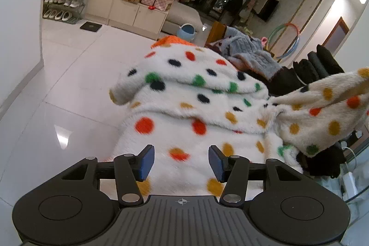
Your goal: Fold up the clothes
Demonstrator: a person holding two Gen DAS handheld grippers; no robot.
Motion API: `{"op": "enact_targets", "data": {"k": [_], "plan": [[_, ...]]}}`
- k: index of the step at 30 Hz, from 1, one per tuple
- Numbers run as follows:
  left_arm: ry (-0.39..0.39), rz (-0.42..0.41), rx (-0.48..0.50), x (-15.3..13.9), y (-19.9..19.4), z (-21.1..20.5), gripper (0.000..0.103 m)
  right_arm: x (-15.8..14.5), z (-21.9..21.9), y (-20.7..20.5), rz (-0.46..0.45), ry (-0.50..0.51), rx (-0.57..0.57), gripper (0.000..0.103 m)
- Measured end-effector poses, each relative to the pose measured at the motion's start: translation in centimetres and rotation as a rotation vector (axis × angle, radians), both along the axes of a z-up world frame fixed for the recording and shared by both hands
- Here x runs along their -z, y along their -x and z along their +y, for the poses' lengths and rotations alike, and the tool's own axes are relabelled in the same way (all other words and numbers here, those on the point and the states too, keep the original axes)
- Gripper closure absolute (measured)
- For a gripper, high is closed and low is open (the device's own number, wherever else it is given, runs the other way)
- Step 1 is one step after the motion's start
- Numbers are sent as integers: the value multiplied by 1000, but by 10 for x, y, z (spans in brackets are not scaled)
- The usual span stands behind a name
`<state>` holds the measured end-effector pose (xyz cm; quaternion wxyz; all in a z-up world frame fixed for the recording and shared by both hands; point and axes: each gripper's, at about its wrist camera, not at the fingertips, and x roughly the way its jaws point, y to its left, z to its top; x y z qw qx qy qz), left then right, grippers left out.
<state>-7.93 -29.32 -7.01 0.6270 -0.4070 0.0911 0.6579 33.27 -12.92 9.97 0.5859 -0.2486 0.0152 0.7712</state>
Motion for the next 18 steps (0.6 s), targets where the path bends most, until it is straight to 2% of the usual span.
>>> {"op": "enact_targets", "data": {"k": [5,10,14,15,16,18], "plan": [[-9,8,30,0,56,-9,47,29,-19,103,-133,60,-84,95],[11,19,110,7,139,-22,45,81,-47,209,-231,167,-55,93],[25,79,186,9,206,-30,44,123,-80,277,-254,259,21,80],[37,107,193,8,220,-30,44,131,-88,291,-252,283,33,77],[48,135,200,7,234,-30,44,137,-96,304,-249,307,42,69],[51,142,201,2,258,-29,44,145,-114,327,-232,345,38,65]]}}
